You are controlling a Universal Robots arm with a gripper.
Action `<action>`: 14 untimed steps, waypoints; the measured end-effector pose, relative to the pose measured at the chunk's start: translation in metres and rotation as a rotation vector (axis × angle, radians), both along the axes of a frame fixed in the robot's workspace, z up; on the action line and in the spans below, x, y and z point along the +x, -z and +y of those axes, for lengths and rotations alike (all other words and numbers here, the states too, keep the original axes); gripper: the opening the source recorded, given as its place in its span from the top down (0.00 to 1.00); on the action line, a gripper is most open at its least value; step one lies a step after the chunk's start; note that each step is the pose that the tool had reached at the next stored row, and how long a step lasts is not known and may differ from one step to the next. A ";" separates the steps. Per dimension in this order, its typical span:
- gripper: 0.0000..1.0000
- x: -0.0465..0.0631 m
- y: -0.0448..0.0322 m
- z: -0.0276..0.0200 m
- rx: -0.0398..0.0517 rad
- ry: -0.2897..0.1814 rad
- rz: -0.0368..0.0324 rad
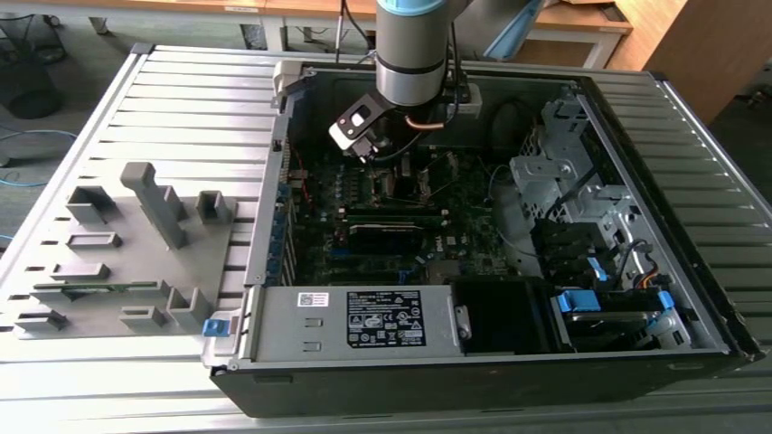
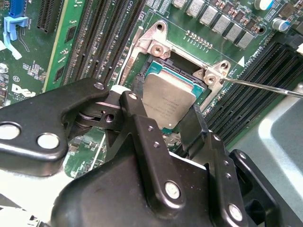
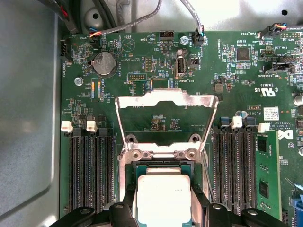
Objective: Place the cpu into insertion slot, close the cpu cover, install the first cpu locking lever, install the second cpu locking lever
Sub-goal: 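Place the cpu into insertion slot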
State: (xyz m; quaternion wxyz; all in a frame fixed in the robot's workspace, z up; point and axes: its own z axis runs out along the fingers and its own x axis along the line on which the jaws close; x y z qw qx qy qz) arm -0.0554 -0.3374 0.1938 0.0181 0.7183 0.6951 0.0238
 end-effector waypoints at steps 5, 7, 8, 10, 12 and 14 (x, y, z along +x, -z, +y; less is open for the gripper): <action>0.46 0.000 0.0003 0.0000 0.0000 0.000 0.0000; 0.46 0.000 0.0003 0.0000 0.0000 0.000 0.0000; 0.46 0.000 0.0004 0.0000 0.0000 0.000 0.0000; 0.46 0.000 0.0005 0.0000 0.0000 0.000 0.0000; 0.46 0.000 0.0010 0.0000 0.0000 0.000 0.0000; 0.46 0.000 0.0011 0.0000 -0.0002 0.000 0.0001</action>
